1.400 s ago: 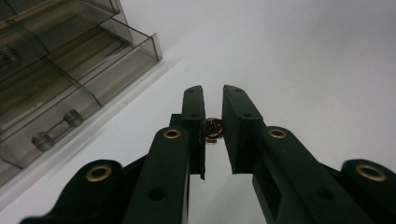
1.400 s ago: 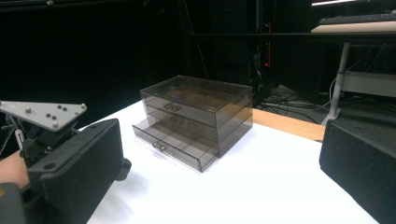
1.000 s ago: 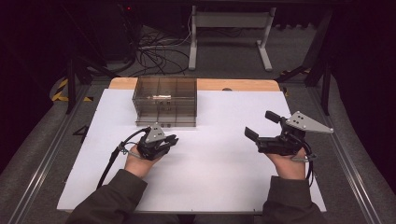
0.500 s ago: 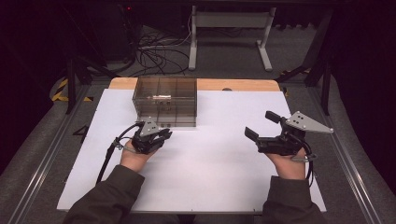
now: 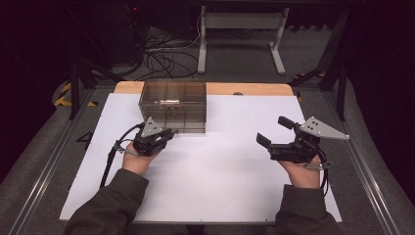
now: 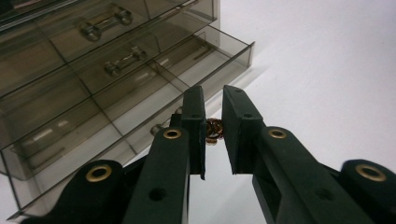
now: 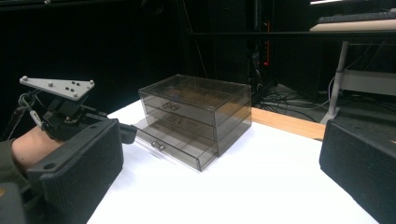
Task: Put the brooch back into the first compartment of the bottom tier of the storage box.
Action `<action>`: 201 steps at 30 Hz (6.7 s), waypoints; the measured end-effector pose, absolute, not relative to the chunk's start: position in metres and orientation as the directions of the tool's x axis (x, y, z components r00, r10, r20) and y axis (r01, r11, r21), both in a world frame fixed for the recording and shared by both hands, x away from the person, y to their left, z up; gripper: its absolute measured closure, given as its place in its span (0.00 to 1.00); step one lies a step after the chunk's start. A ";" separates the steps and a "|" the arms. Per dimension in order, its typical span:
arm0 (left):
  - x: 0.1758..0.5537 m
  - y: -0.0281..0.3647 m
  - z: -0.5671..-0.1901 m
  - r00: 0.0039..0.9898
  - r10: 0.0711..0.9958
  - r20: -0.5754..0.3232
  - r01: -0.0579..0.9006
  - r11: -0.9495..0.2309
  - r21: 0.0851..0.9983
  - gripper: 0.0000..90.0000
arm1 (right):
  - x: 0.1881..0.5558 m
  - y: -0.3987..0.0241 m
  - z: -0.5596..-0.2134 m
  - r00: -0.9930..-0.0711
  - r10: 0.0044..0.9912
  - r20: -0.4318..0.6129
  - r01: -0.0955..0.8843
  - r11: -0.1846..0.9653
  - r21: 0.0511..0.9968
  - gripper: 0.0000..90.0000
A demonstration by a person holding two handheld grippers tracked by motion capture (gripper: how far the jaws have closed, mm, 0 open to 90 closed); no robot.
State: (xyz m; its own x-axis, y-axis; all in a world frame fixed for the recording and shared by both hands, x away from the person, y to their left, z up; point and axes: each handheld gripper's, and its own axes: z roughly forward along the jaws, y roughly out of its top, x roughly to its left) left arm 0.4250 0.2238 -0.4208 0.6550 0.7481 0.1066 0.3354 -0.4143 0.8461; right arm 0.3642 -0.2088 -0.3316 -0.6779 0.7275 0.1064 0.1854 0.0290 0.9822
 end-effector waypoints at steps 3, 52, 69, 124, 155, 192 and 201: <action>0.427 0.225 -0.419 0.648 0.754 0.105 0.336 -0.407 0.849 0.89 | 0.364 -0.209 -0.332 -0.676 0.729 0.108 0.186 0.027 0.982 0.00; 0.461 0.260 -0.420 0.478 0.877 0.034 0.393 -0.249 0.885 0.89 | 0.364 -0.210 -0.332 -0.680 0.725 0.105 0.182 0.028 0.983 0.00; 0.474 0.263 -0.433 0.437 0.899 0.014 0.420 -0.217 0.881 0.89 | 0.364 -0.211 -0.331 -0.684 0.723 0.102 0.175 0.027 0.984 0.00; 0.491 0.263 -0.458 0.381 0.925 0.001 0.498 -0.207 0.842 0.88 | 0.363 -0.215 -0.330 -0.682 0.723 0.107 0.170 0.015 0.985 0.00; 0.475 0.259 -0.434 0.416 0.910 -0.002 0.413 -0.187 0.891 0.71 | 0.362 -0.216 -0.330 -0.688 0.718 0.105 0.166 0.014 0.986 0.00; 0.429 0.253 -0.381 0.502 0.865 0.001 0.244 -0.142 0.959 0.37 | 0.362 -0.213 -0.331 -0.687 0.719 0.106 0.165 0.013 0.986 0.00; 0.412 0.253 -0.365 0.528 0.849 -0.002 0.205 -0.125 0.971 0.32 | 0.363 -0.213 -0.331 -0.687 0.719 0.105 0.163 0.012 0.987 0.00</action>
State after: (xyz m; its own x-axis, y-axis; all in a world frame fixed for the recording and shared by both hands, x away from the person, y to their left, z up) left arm 0.4117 0.2533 -0.3651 0.5280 0.8492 -0.0020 0.2049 -0.1251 0.9708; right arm 0.3626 -0.2134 -0.3309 -0.6874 0.7186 0.1049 0.1627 0.0117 0.9866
